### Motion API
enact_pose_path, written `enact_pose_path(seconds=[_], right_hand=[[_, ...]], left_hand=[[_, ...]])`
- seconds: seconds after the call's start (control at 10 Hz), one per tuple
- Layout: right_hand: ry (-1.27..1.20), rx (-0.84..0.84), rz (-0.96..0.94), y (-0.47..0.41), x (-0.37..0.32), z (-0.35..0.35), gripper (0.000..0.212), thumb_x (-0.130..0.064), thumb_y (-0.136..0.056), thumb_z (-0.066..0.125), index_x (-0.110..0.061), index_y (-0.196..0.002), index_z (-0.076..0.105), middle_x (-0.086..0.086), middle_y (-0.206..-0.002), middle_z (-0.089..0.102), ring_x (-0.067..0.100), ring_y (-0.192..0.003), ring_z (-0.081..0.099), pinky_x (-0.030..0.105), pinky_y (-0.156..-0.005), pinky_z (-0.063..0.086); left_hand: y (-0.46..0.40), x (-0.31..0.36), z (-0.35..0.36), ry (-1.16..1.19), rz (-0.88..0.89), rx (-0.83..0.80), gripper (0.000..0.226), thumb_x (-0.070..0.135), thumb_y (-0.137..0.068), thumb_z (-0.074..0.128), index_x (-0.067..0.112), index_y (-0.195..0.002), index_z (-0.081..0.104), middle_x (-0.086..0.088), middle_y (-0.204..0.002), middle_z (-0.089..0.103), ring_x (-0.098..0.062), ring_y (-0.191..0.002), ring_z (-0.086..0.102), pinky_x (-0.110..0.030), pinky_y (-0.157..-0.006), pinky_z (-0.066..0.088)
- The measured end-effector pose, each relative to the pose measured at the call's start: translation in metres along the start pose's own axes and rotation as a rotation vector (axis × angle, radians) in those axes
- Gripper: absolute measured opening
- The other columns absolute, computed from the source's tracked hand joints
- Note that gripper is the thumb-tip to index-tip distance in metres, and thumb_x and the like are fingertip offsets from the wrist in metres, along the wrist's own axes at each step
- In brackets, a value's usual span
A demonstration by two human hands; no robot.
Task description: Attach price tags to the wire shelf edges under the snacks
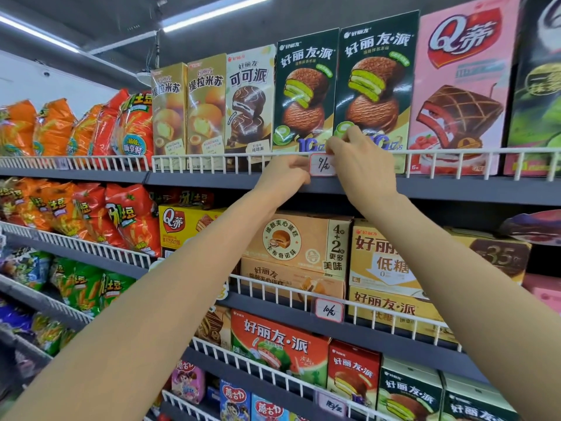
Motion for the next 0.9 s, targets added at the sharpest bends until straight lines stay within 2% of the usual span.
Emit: enact_pose_path(seconds=[0.1, 0.2, 0.3, 0.4, 0.5, 0.6, 0.7, 0.8, 0.9], right_hand=[[0.037, -0.034, -0.021, -0.005, 0.001, -0.004, 0.019, -0.002, -0.086, 0.057, -0.009, -0.104, 0.058, 0.012, -0.104, 0.05, 0.03, -0.084, 0.053, 0.031, -0.052, 0.024], [0.041, -0.066, -0.047, -0.01, -0.002, -0.005, 0.02, 0.0, -0.086, 0.056, -0.007, -0.104, 0.059, 0.013, -0.104, 0.051, 0.032, -0.089, 0.056, 0.034, -0.058, 0.031], [0.052, -0.088, -0.054, -0.01, -0.003, -0.006, 0.019, 0.0, -0.086, 0.057, -0.007, -0.103, 0.061, 0.013, -0.105, 0.051, 0.032, -0.09, 0.056, 0.034, -0.059, 0.032], [0.046, -0.087, -0.028, -0.005, -0.003, -0.005, 0.015, 0.0, -0.085, 0.06, -0.005, -0.099, 0.059, 0.012, -0.104, 0.049, 0.028, -0.081, 0.053, 0.032, -0.055, 0.029], [0.012, -0.057, -0.02, 0.001, -0.002, -0.004, 0.016, 0.002, -0.083, 0.059, -0.004, -0.098, 0.056, 0.012, -0.108, 0.048, 0.028, -0.083, 0.051, 0.032, -0.051, 0.025], [-0.043, -0.024, -0.015, 0.005, -0.003, -0.002, 0.025, 0.004, -0.081, 0.06, -0.004, -0.104, 0.057, 0.013, -0.112, 0.049, 0.03, -0.092, 0.053, 0.033, -0.055, 0.031], [-0.214, -0.02, 0.059, 0.011, 0.002, 0.0, 0.031, -0.004, -0.089, 0.055, -0.008, -0.12, 0.059, 0.009, -0.116, 0.053, 0.028, -0.1, 0.054, 0.034, -0.064, 0.04], [-0.511, -0.03, 0.161, 0.019, 0.006, -0.007, 0.031, -0.014, -0.094, 0.054, -0.013, -0.124, 0.06, 0.007, -0.119, 0.059, 0.021, -0.099, 0.058, 0.028, -0.078, 0.044], [-0.753, 0.029, 0.26, 0.037, 0.011, -0.029, 0.022, -0.018, -0.092, 0.057, -0.013, -0.111, 0.068, 0.002, -0.107, 0.067, 0.007, -0.087, 0.057, 0.014, -0.073, 0.04]], left_hand=[[0.0, 0.0, -0.001, 0.003, 0.002, 0.0, 0.048, 0.002, -0.086, 0.052, 0.015, -0.132, 0.052, -0.003, -0.133, 0.055, -0.017, -0.122, 0.048, -0.03, -0.1, 0.039], [0.0, 0.0, -0.001, -0.006, 0.006, -0.004, 0.048, 0.001, -0.086, 0.052, 0.015, -0.132, 0.051, -0.004, -0.135, 0.054, -0.018, -0.124, 0.047, -0.032, -0.103, 0.039], [-0.003, 0.0, -0.001, -0.015, 0.007, -0.007, 0.047, 0.001, -0.088, 0.051, 0.015, -0.133, 0.051, -0.004, -0.135, 0.054, -0.018, -0.124, 0.047, -0.03, -0.102, 0.038], [-0.006, -0.001, -0.002, -0.043, 0.025, 0.033, 0.046, 0.003, -0.089, 0.05, 0.015, -0.133, 0.051, -0.004, -0.132, 0.056, -0.018, -0.122, 0.048, -0.029, -0.099, 0.04], [-0.011, 0.001, -0.004, -0.09, 0.065, 0.099, 0.038, 0.01, -0.092, 0.05, 0.013, -0.129, 0.054, -0.006, -0.129, 0.059, -0.019, -0.119, 0.052, -0.028, -0.1, 0.041], [-0.011, 0.004, -0.005, -0.138, 0.107, 0.142, 0.031, 0.016, -0.095, 0.05, 0.011, -0.125, 0.058, -0.008, -0.124, 0.062, -0.018, -0.111, 0.058, -0.026, -0.093, 0.043], [-0.004, 0.007, -0.01, -0.213, 0.173, 0.207, 0.026, 0.02, -0.095, 0.052, 0.013, -0.119, 0.061, -0.007, -0.118, 0.064, -0.014, -0.101, 0.058, -0.023, -0.083, 0.041], [0.008, 0.01, -0.018, -0.269, 0.223, 0.272, 0.018, 0.021, -0.093, 0.055, 0.016, -0.107, 0.065, -0.001, -0.106, 0.067, -0.008, -0.088, 0.056, -0.023, -0.077, 0.042], [0.025, 0.016, -0.033, -0.154, 0.288, 0.348, 0.012, 0.019, -0.093, 0.054, 0.016, -0.093, 0.066, 0.003, -0.09, 0.069, -0.008, -0.076, 0.062, -0.022, -0.075, 0.051]])
Point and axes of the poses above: each hand's wrist, its own y-axis away from the middle knuckle, its own z-axis out of the palm, x = y × z, the point moved 5 cm from there along -y, towards the middle knuckle
